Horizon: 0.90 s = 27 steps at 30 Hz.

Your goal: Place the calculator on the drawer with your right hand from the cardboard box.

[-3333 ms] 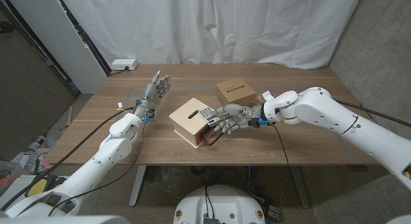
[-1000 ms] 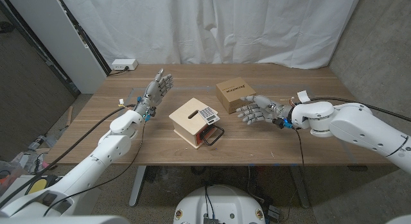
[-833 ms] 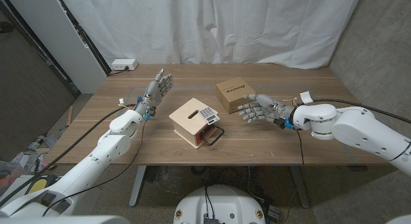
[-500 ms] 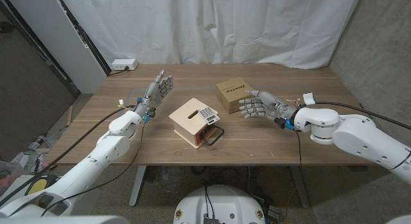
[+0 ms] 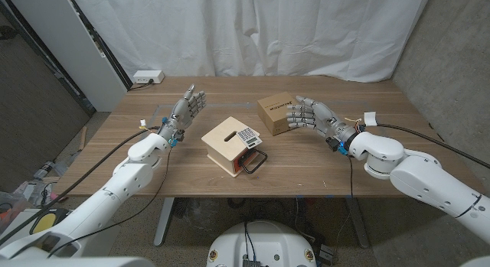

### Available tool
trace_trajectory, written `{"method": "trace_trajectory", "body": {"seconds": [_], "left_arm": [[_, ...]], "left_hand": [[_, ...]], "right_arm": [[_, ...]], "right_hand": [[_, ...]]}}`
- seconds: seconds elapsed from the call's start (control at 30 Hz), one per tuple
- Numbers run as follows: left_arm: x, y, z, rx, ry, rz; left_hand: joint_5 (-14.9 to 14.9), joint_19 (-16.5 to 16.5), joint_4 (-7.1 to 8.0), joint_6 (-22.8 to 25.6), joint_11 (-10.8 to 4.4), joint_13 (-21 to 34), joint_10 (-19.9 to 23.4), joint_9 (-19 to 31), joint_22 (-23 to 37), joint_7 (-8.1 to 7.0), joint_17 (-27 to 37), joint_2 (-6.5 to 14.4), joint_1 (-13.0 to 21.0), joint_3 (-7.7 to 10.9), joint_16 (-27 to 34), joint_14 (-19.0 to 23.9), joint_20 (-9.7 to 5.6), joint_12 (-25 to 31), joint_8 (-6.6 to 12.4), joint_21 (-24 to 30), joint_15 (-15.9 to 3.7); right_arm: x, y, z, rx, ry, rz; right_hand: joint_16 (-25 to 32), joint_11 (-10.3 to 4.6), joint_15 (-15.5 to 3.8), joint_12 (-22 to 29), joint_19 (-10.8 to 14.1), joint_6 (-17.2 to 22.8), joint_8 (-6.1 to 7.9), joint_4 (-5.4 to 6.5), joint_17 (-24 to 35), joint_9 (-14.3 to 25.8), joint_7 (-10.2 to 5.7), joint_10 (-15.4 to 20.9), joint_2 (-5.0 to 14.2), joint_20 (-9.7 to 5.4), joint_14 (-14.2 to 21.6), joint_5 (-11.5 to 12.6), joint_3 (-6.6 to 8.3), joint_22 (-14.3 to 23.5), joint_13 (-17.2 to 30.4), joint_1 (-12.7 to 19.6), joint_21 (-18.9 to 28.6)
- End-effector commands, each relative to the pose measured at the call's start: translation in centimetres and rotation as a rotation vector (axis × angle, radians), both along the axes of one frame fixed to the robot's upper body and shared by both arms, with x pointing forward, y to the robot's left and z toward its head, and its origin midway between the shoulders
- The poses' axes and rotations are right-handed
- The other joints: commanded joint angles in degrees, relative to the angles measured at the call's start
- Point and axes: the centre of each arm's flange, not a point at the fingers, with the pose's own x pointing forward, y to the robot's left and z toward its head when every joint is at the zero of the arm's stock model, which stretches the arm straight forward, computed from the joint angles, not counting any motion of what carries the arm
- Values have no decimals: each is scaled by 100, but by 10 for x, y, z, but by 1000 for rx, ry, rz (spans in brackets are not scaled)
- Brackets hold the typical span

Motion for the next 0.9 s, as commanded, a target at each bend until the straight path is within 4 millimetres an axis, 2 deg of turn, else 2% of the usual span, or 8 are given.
{"method": "trace_trajectory", "body": {"seconds": [0.03, 0.2, 0.47, 0.9], "left_arm": [[-1, 2, 1, 13, 5, -3], [0, 0, 4, 23, 5, -7], [2, -1, 9, 37, 6, -12], [3, -8, 20, 66, -2, -33]], "left_hand": [[-13, 13, -10, 58, -15, 15, 23, 32, 14, -13, 33, 47, 12, -39, -14, 57, -19, -13, 2, -8, 10], [-14, 11, -10, 49, -10, 15, 20, 32, 14, -16, 33, 49, 13, -43, -14, 57, -21, -14, -1, -9, 8], [-17, 15, -9, 48, -7, 15, 28, 32, 14, -15, 33, 51, 15, -52, -15, 55, -18, -11, -2, -7, 17], [-21, 13, -9, 48, -16, 15, 25, 33, 14, -18, 33, 57, 20, -65, -16, 52, -17, -13, -2, -8, 15]], "right_arm": [[10, 4, -8, 127, -119, 18], [12, 6, -6, 166, -173, 12], [15, 8, -8, 242, -223, 14], [15, 6, -7, 275, -237, 4]], "right_hand": [[-25, -18, 15, -32, -187, -60, 0, -36, -10, 3, -16, -116, 34, 38, -146, 23, -21, -32, 4, 58, -88], [-40, 31, -97, -46, -347, -79, 9, -107, -86, -1, 56, -223, -10, 33, -367, 21, -42, -98, -32, 103, -194], [-36, 37, -111, -72, -463, -130, -2, -122, -140, -7, 94, -335, -12, 0, -491, 17, -56, -142, -64, 99, -276], [-4, 46, -105, -67, -478, -142, 3, -121, -179, -10, 96, -369, 3, 9, -522, 13, -67, -170, -89, 84, -312]]}}
